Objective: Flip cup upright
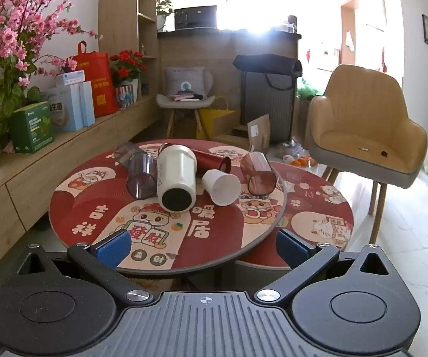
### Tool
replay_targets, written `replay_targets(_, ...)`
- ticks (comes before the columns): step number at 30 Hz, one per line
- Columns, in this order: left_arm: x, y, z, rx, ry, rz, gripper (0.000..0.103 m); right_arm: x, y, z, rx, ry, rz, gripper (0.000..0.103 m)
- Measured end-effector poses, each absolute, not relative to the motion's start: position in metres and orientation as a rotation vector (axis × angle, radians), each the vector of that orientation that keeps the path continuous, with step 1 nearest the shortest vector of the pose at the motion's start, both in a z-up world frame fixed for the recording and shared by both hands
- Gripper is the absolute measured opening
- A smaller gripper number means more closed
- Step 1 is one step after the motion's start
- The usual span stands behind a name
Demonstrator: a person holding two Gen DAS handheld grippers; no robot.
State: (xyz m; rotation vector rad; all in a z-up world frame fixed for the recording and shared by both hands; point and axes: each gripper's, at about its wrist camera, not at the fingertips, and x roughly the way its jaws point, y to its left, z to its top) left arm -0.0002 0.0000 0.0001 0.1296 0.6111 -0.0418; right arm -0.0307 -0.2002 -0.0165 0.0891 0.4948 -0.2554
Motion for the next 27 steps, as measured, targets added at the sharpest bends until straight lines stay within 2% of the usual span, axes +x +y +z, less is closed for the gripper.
replay_targets(27, 0.0002, 0.0001, 0.0001, 0.127, 0.621, -0.043, 0.103, -0.0303, -0.2010, -0.0178, 0.082, 0.495, -0.254, 0.103)
